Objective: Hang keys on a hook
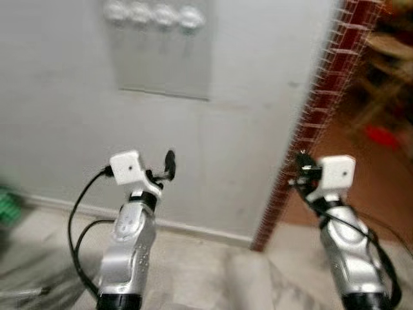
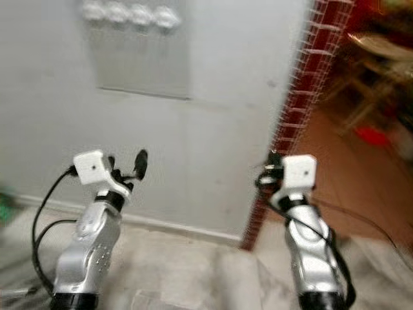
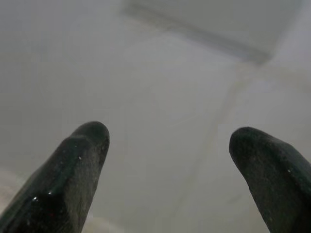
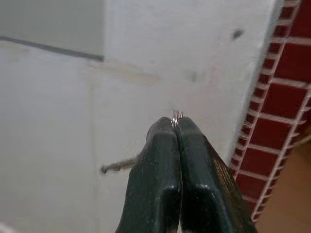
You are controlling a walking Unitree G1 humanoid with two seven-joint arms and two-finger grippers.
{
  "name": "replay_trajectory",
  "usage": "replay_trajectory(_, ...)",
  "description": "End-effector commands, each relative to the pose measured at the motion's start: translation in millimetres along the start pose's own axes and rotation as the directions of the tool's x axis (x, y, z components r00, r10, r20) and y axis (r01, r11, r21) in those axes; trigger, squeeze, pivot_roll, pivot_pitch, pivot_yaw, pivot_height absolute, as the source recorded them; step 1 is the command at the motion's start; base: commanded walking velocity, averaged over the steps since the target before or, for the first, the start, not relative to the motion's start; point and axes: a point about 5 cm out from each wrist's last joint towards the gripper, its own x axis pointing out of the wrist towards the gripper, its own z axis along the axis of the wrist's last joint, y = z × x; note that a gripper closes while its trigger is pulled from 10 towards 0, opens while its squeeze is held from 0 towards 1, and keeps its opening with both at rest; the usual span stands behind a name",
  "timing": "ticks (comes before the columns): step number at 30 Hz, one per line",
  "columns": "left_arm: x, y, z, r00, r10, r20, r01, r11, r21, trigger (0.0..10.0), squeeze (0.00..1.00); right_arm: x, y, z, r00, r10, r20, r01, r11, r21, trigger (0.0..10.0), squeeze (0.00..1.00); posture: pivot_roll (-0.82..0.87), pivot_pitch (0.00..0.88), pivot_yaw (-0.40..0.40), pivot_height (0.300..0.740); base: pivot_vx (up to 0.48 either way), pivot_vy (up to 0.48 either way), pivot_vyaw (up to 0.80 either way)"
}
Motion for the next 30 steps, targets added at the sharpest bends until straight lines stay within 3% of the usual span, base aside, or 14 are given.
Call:
replay_trajectory(1,5.7,-2.1,8.4,1.000,-0.016,0.013,0.017,1.000,-0.012,10.0,0.00,-2.5,-7.7,1.0,1.000,-0.008,-0.004,0.008,1.000,-0.016,10.0,0.00,0.01,0.055,-0.065,0.740,0.000,0.000,0.00)
replay_trajectory(15,5.0,-3.0,7.3,1.000,0.024,0.008,-0.023,0.996,-0.087,10.0,0.00,-11.2,-7.7,-0.8,1.000,0.012,-0.020,-0.012,0.999,-0.031,10.0,0.00,0.00,0.052,-0.070,0.740,0.000,0.000,0.00)
replay_trajectory(30,7.2,-3.1,8.7,1.000,0.025,0.004,-0.025,0.995,-0.100,10.0,0.00,-9.7,-1.4,0.0,1.000,0.024,-0.019,-0.024,0.999,-0.021,10.0,0.00,0.00,0.057,-0.067,0.740,0.000,0.467,0.00)
